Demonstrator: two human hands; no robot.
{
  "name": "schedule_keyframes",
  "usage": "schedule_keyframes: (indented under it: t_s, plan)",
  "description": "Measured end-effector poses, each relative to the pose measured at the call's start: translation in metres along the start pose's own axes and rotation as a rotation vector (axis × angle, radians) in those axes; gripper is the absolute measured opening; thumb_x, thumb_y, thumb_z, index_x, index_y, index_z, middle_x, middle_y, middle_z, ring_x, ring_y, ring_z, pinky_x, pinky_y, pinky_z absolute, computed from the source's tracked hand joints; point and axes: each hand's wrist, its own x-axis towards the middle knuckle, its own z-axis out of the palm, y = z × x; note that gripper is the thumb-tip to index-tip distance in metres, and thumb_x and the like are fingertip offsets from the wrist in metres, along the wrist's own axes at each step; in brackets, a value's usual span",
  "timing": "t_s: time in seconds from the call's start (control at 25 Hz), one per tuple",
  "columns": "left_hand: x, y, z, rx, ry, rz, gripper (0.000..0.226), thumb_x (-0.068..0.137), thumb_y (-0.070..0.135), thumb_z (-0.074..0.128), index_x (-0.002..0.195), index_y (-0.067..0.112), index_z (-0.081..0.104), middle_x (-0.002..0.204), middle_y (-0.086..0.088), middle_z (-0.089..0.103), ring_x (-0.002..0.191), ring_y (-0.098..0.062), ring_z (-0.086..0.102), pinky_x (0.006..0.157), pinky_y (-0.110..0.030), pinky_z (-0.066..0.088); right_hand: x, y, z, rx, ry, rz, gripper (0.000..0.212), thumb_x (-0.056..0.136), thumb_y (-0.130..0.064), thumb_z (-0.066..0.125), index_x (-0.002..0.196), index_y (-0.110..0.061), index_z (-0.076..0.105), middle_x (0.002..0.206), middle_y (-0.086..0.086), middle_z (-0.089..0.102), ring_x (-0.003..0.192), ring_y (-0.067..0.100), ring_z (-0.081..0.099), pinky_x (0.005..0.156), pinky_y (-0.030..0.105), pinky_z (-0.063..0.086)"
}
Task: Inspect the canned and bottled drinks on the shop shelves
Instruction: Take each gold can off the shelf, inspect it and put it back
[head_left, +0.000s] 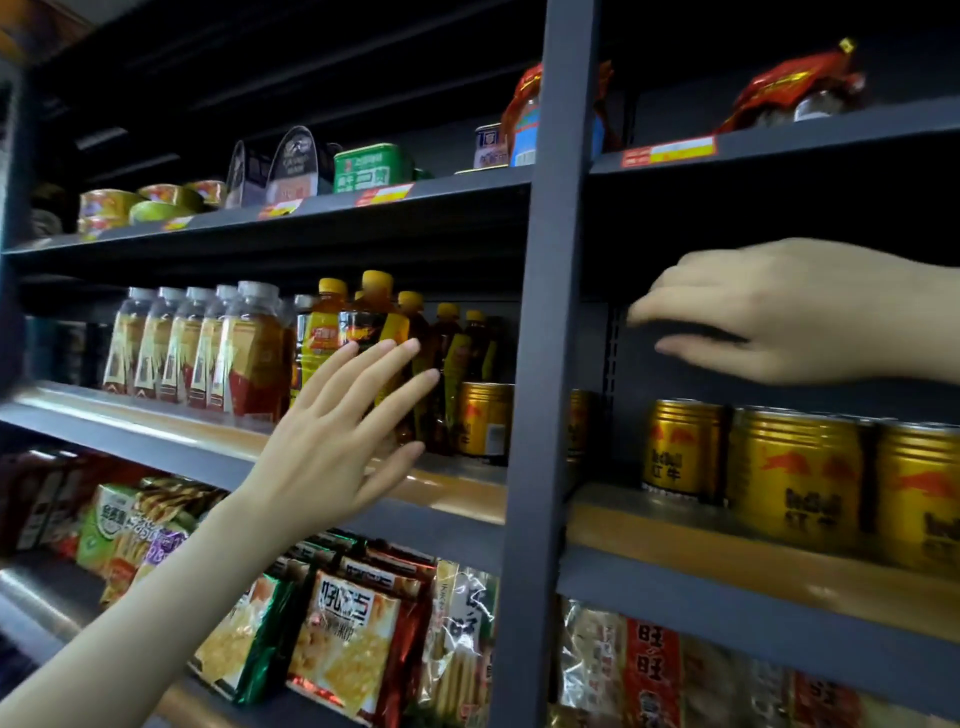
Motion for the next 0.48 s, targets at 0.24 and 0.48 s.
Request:
schedule_keyframes:
  t_s: [0.24, 0.48]
  plan:
    - [-0.034, -0.058, 0.017, -0.038, -0.153, -0.118, 0.058, 0.098, 0.048, 0.033, 0.146, 0.017, 0.041, 0.154, -0.013, 0.033, 0.143, -0.028, 0.028, 0.119, -0.042, 0.015, 0.067, -0.119, -0.007, 0.003, 0.143, 0.015, 0.038, 0.092, -0.018, 0.054, 0.129, -0.009, 0.053, 0.113, 0.011, 0.061, 0.096, 0.028, 0.06, 0.079, 0.039, 0.056]
    - [-0.034, -0.095, 0.045, -0.179, -0.167, -0.111, 0.062, 0.096, 0.051, 0.029, 0.152, 0.023, 0.028, 0.16, -0.014, 0.019, 0.147, -0.03, 0.017, 0.118, -0.052, 0.017, 0.181, -0.155, 0.053, 0.331, -0.089, 0.843, 0.075, 0.096, -0.025, 0.055, 0.153, -0.03, 0.007, 0.154, 0.005, 0.02, 0.137, 0.027, 0.026, 0.107, 0.038, 0.033]
